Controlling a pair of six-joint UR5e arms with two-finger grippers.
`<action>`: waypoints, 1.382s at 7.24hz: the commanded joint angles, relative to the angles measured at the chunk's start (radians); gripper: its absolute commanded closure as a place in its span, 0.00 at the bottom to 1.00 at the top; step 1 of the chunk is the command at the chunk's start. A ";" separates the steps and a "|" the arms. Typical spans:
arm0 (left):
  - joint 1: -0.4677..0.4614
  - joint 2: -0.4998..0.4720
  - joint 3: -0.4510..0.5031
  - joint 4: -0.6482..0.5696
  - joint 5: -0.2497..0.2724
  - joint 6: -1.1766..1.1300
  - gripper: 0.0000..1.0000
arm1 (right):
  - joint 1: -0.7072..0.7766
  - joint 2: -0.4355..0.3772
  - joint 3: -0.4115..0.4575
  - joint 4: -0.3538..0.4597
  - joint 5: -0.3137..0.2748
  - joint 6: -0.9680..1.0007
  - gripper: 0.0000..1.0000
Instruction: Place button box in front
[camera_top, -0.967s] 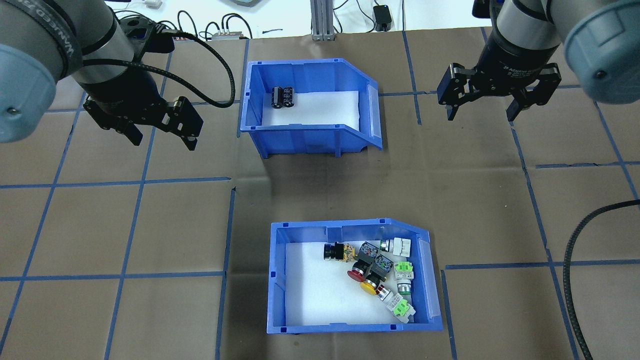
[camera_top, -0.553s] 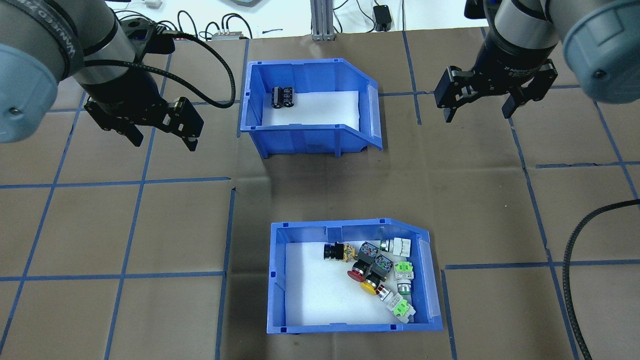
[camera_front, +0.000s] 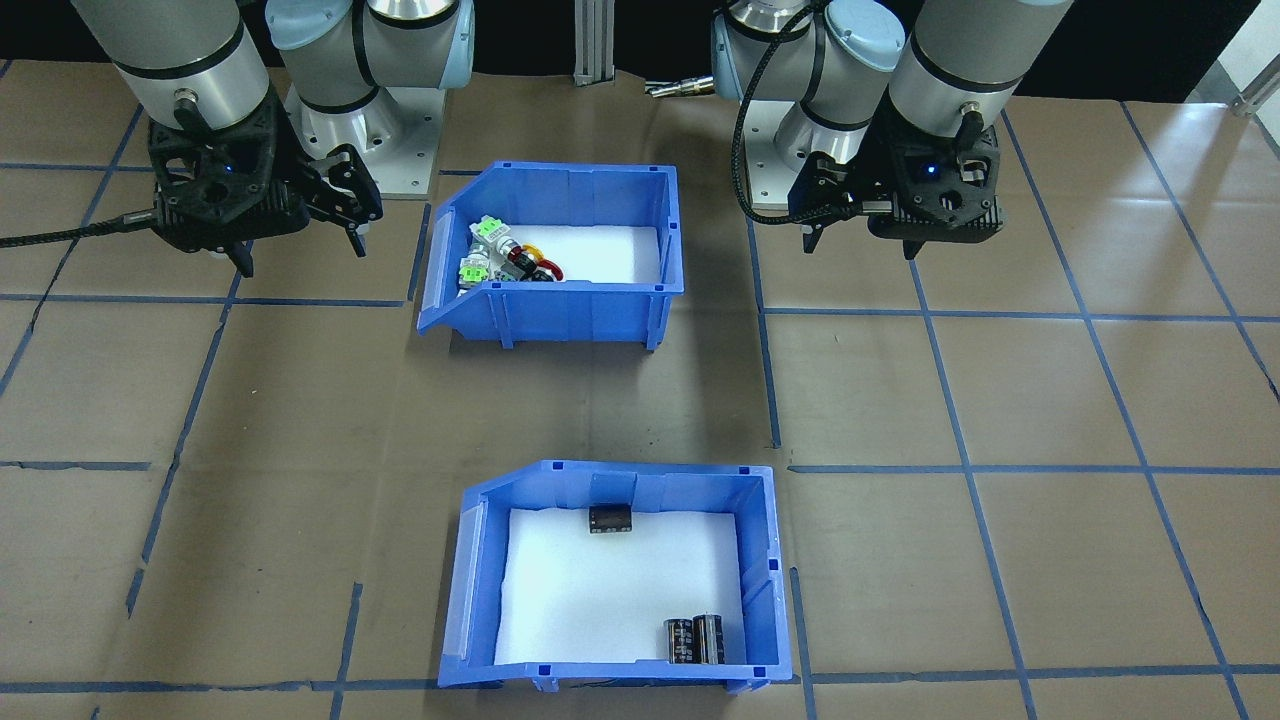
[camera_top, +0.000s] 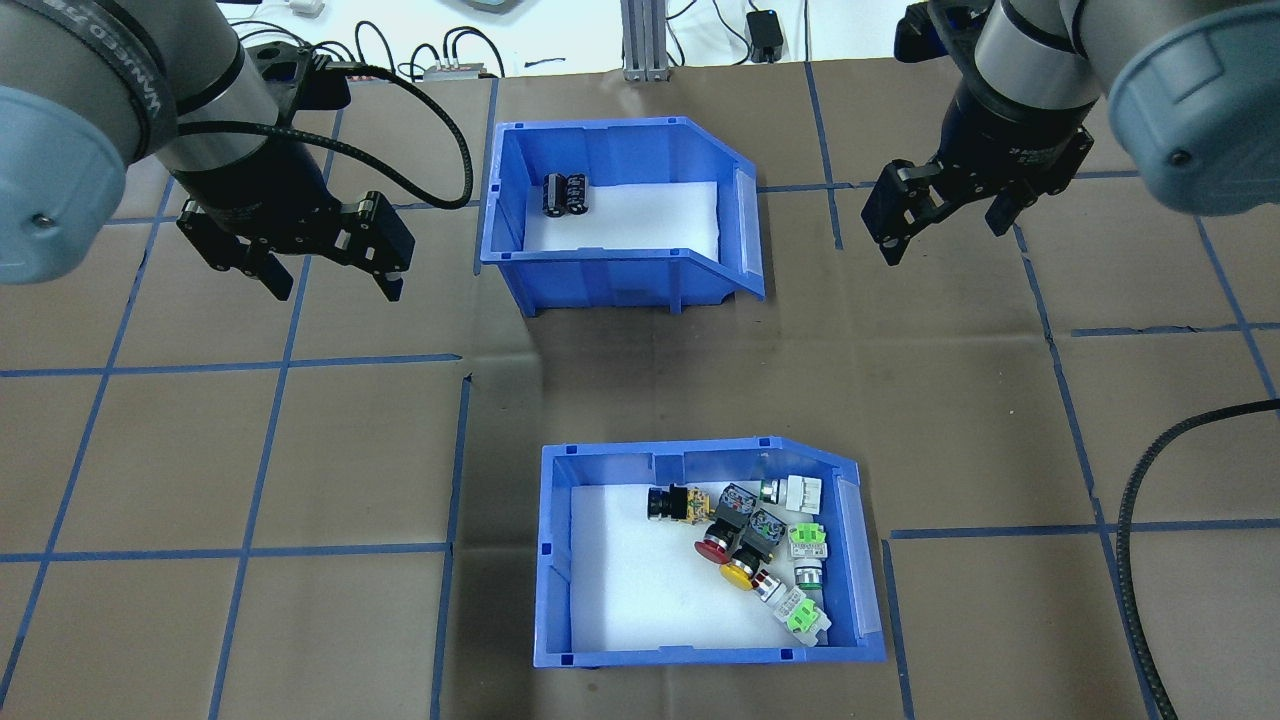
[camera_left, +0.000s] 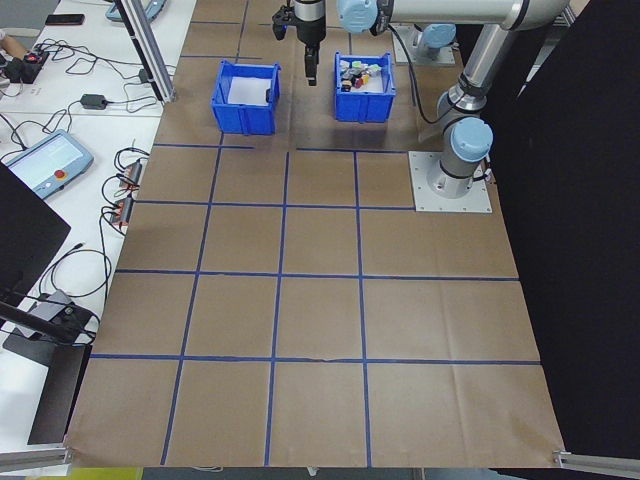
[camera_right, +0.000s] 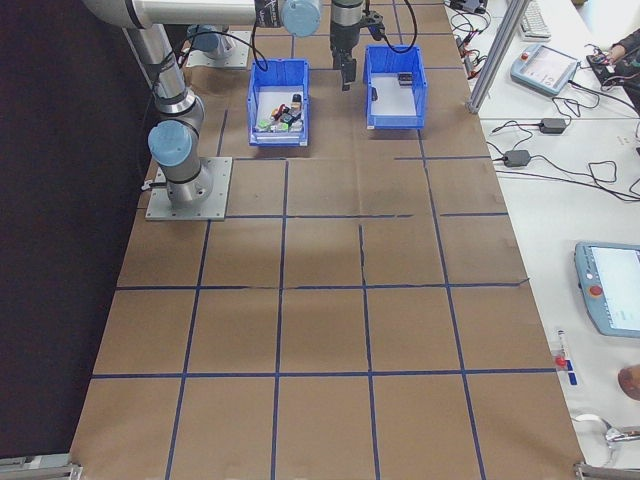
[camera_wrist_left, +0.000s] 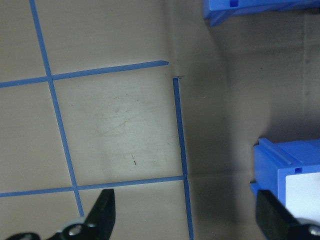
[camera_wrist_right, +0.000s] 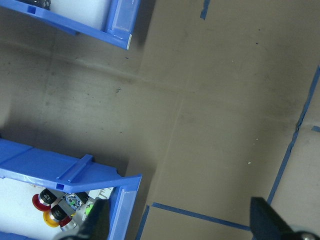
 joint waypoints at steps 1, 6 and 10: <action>-0.029 0.027 -0.070 -0.001 -0.027 -0.259 0.00 | 0.002 0.047 -0.030 -0.013 0.001 -0.240 0.00; -0.293 0.095 -0.237 0.025 -0.111 -1.280 0.00 | 0.090 0.214 -0.205 -0.033 0.001 -0.761 0.00; -0.454 0.153 -0.516 0.460 -0.199 -1.878 0.01 | 0.298 0.444 -0.378 -0.082 -0.002 -0.749 0.00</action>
